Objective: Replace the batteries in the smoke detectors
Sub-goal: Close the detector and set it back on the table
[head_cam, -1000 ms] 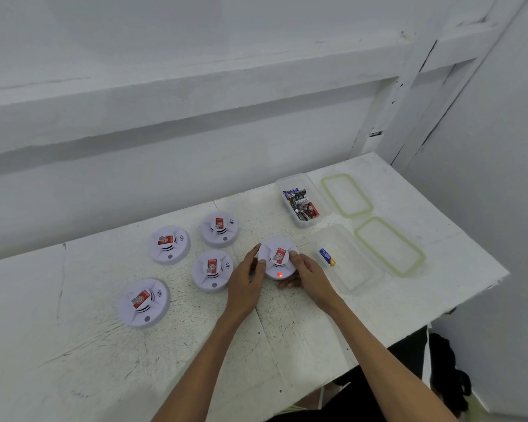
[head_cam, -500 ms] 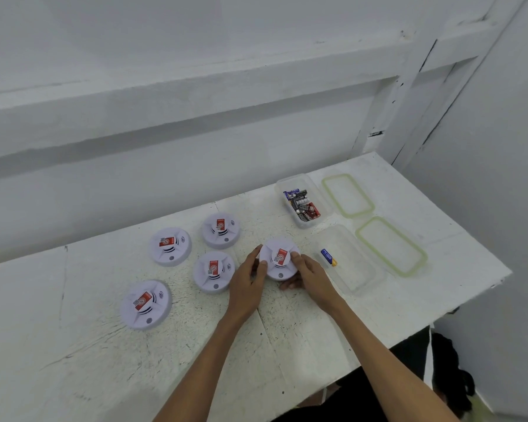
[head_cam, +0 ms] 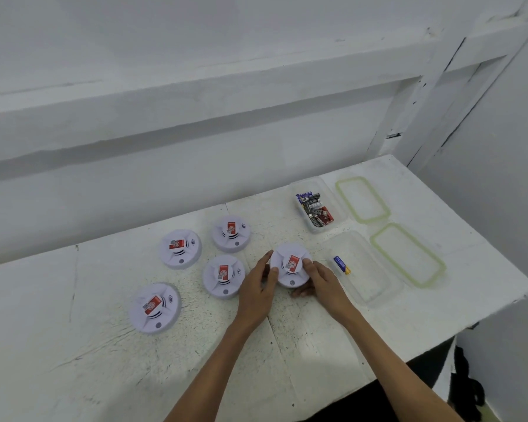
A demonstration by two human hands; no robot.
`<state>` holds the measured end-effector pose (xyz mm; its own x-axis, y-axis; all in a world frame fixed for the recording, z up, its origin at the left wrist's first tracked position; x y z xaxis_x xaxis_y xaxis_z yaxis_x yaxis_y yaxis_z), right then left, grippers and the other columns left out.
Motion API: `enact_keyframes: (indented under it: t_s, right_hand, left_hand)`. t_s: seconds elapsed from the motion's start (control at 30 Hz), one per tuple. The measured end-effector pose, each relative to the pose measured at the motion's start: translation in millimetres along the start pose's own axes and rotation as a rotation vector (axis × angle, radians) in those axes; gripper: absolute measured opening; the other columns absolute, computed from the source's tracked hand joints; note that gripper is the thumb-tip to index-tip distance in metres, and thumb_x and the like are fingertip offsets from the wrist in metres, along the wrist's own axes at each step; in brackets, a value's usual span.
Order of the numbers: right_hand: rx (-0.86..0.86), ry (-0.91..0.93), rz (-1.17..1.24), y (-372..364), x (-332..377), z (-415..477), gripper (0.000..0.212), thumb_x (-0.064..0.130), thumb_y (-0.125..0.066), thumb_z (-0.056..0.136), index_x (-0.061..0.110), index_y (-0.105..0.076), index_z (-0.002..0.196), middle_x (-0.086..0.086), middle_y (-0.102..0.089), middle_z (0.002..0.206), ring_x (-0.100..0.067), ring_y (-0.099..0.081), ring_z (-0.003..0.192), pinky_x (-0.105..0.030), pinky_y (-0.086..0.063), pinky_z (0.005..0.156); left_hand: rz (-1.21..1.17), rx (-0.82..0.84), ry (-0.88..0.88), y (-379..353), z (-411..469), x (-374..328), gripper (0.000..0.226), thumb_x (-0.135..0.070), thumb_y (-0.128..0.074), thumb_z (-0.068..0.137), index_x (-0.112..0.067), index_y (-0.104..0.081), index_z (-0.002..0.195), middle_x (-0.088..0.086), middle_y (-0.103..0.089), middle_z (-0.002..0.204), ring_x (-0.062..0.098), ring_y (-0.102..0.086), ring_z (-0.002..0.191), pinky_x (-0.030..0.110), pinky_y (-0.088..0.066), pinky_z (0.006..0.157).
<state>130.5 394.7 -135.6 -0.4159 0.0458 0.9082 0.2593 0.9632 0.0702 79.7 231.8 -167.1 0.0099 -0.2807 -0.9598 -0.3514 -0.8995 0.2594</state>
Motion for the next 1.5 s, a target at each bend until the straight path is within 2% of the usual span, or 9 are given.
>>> enact_keyframes:
  t_s: [0.23, 0.53, 0.77, 0.87, 0.97, 1.17, 1.3, 1.43, 1.5]
  right_hand:
    - [0.017, -0.039, 0.008, 0, 6, 3, 0.047, 0.046, -0.043, 0.103, 0.005, -0.061, 0.117, -0.013, -0.076, 0.097, -0.038, -0.073, 0.078, -0.032, -0.059, 0.066]
    - [0.049, -0.010, 0.027, -19, 31, 3, 0.052, 0.050, -0.044, 0.100, 0.003, -0.063, 0.114, -0.015, -0.076, 0.097, -0.039, -0.073, 0.078, -0.040, -0.059, 0.070]
    - [0.128, 0.058, -0.092, -83, 73, 26, 0.047, 0.050, -0.045, 0.101, 0.009, -0.067, 0.103, -0.010, -0.076, 0.086, -0.031, -0.075, 0.073, -0.042, -0.062, 0.071]
    - [0.150, 0.097, -0.125, -118, 88, 33, 0.044, 0.055, -0.046, 0.099, 0.019, -0.071, 0.098, -0.003, -0.077, 0.085, -0.024, -0.075, 0.071, -0.039, -0.063, 0.071]
    - [0.213, 0.103, -0.165, -157, 101, 35, 0.044, 0.056, -0.047, 0.099, 0.018, -0.066, 0.107, -0.002, -0.077, 0.087, -0.022, -0.075, 0.068, -0.033, -0.062, 0.068]
    - [0.308, 0.182, -0.252, -233, 115, 37, 0.032, 0.033, -0.059, 0.098, 0.014, -0.050, 0.121, 0.002, -0.071, 0.092, -0.017, -0.074, 0.073, -0.032, -0.063, 0.073]
    - [0.325, 0.245, -0.450, -275, 107, 46, 0.029, 0.032, -0.056, 0.091, 0.012, -0.060, 0.111, -0.007, -0.066, 0.106, -0.025, -0.069, 0.089, -0.041, -0.058, 0.082]
    - [0.349, 0.269, -0.643, -304, 99, 50, 0.013, 0.021, -0.054, 0.092, 0.010, -0.055, 0.084, -0.019, -0.062, 0.099, -0.026, -0.059, 0.082, -0.029, -0.039, 0.068]
    - [0.365, 0.250, -0.649, -310, 94, 51, 0.015, 0.016, -0.053, 0.092, 0.005, -0.058, 0.082, -0.021, -0.068, 0.093, -0.029, -0.067, 0.084, -0.033, -0.048, 0.065]
  left_hand:
    - [-0.019, -0.004, 0.038, 0, 0, -4, 0.048, -0.038, -0.050, 0.106, -0.026, -0.045, 0.152, -0.013, -0.053, 0.149, -0.003, -0.047, 0.135, 0.025, -0.042, 0.113]
    - [-0.104, -0.020, 0.089, 26, 5, -18, 0.048, -0.038, -0.050, 0.106, -0.027, -0.046, 0.152, -0.015, -0.053, 0.149, -0.001, -0.048, 0.136, 0.035, -0.042, 0.116]
    - [-0.167, -0.247, 0.101, 95, 13, -34, 0.037, -0.028, -0.054, 0.105, -0.030, -0.056, 0.142, -0.012, -0.064, 0.134, 0.008, -0.060, 0.126, 0.024, -0.052, 0.099]
    - [-0.155, -0.332, 0.078, 133, 11, -43, 0.036, -0.027, -0.054, 0.105, -0.026, -0.058, 0.141, -0.009, -0.066, 0.132, 0.010, -0.063, 0.121, 0.032, -0.055, 0.099]
    - [-0.161, -0.396, 0.037, 173, -1, -45, 0.033, -0.026, -0.051, 0.107, -0.027, -0.059, 0.139, -0.015, -0.067, 0.131, 0.001, -0.063, 0.119, 0.024, -0.055, 0.096]
    - [-0.094, -0.541, 0.083, 244, -18, -20, 0.035, -0.020, -0.047, 0.107, -0.025, -0.059, 0.139, -0.007, -0.069, 0.127, 0.011, -0.067, 0.113, 0.033, -0.059, 0.090]
    - [-0.098, -0.613, 0.198, 269, -28, 4, 0.030, -0.023, -0.051, 0.106, -0.026, -0.052, 0.136, 0.004, -0.072, 0.111, 0.019, -0.070, 0.104, 0.034, -0.058, 0.090]
    - [-0.055, -0.635, 0.269, 285, -33, 23, 0.021, -0.027, -0.052, 0.105, -0.028, -0.056, 0.126, 0.000, -0.074, 0.109, 0.016, -0.073, 0.094, 0.044, -0.060, 0.090]
    - [-0.041, -0.654, 0.295, 289, -33, 27, 0.024, -0.027, -0.052, 0.105, -0.027, -0.057, 0.128, 0.000, -0.074, 0.111, 0.015, -0.074, 0.093, 0.043, -0.061, 0.088]
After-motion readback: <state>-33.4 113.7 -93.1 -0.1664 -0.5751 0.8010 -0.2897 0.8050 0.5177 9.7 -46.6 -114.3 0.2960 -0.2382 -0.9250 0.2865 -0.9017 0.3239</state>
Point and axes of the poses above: each hand's wrist, its own z-axis towards the middle knuckle, its own y-axis out of the back of the hand, x = y × z, the point moved 1 cm from there along z, towards the middle knuckle
